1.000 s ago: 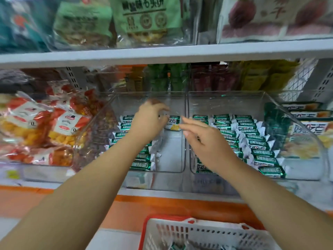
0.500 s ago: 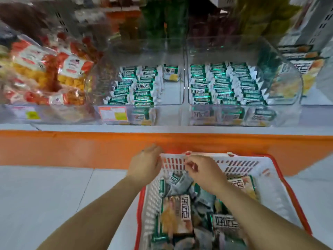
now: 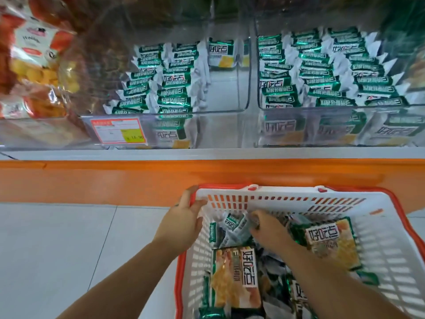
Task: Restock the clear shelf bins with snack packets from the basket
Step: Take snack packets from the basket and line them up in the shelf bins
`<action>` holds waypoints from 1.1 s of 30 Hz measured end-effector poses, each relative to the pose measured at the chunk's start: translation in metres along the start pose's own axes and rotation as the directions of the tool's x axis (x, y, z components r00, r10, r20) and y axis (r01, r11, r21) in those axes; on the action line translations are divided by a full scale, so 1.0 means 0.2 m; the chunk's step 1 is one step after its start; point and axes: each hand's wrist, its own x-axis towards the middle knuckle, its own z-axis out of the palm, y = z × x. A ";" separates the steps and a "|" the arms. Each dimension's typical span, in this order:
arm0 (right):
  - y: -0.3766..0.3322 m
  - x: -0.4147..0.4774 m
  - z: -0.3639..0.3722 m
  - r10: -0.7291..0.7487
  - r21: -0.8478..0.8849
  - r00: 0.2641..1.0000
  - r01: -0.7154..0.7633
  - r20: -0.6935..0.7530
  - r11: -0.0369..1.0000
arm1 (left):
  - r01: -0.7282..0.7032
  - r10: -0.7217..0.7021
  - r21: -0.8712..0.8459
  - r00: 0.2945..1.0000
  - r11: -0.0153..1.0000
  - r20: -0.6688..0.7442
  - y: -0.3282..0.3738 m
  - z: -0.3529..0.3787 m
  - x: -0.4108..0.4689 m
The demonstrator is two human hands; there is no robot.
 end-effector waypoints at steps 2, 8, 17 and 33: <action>0.00 0.03 0.05 0.025 -0.001 1.000 -0.025 -0.012 1.000 | -0.009 0.009 0.009 1.000 1.000 -0.002 0.00 0.02 0.00; -0.04 0.02 0.08 -0.088 -0.268 0.996 0.091 0.023 0.959 | -0.005 0.006 -0.036 1.000 0.999 0.028 -0.01 0.03 0.01; -0.32 -0.16 -0.25 -0.330 -0.326 0.939 0.344 0.097 0.881 | -0.016 0.020 -0.025 0.988 1.000 0.150 0.01 -0.10 -0.03; -0.74 -0.87 -0.91 -0.501 -0.088 0.865 0.498 -0.013 0.863 | -0.097 0.089 -0.792 0.995 0.603 -0.054 0.52 -0.72 -0.34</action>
